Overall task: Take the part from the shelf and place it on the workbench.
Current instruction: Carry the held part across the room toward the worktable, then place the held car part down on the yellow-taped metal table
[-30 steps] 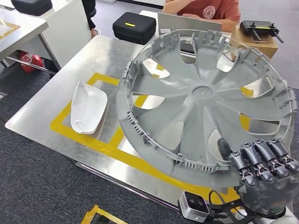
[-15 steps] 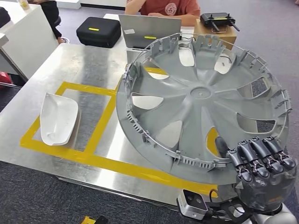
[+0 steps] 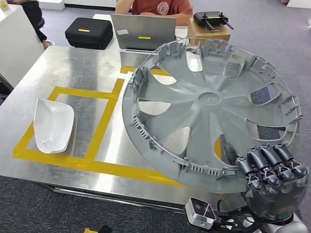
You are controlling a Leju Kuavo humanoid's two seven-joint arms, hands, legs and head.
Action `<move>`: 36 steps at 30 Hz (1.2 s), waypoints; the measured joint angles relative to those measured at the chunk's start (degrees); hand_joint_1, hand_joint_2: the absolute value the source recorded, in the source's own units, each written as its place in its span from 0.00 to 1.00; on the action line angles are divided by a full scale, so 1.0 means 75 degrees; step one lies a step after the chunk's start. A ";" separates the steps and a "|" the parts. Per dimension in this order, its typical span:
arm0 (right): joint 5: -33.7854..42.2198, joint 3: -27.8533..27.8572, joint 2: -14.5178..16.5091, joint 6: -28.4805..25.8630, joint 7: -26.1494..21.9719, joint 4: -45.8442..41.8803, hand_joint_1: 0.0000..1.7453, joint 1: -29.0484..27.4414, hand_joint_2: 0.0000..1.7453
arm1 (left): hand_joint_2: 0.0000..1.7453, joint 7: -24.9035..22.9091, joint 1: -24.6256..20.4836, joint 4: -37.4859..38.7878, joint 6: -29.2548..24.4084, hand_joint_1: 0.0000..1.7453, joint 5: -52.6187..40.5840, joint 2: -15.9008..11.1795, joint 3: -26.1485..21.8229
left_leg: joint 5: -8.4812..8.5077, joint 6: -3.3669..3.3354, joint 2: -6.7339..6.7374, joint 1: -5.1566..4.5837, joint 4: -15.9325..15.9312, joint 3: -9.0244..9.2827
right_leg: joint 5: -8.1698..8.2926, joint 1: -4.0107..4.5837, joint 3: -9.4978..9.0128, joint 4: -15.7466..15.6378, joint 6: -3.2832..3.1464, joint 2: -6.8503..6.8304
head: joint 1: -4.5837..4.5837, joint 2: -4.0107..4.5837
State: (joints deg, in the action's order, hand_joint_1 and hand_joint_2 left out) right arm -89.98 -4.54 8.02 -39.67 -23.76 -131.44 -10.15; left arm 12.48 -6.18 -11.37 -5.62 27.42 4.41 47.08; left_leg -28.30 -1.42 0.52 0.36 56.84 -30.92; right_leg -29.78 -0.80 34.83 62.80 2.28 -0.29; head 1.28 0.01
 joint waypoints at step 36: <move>0.0023 0.0184 0.0015 0.0032 0.1994 0.2084 1.00 -0.0425 1.00 | 0.00 -0.1005 0.0284 0.0039 -0.0160 0.00 0.0020 -0.0261 -0.0044 | 0.0058 0.0093 -0.0086 -0.0125 0.0059 -0.0118 | 0.0239 0.0019 -0.0281 -0.0716 -0.0194 0.0101 | -0.0073 -0.0001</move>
State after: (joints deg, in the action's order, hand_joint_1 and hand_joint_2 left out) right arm -89.82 -3.16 8.13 -39.43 -8.81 -115.81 -13.34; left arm 4.95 -4.05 -11.07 -6.81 27.58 2.45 46.75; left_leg -27.86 -0.72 -0.12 -0.58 57.28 -31.80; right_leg -27.99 -0.66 32.72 57.43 0.82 0.47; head 0.73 0.00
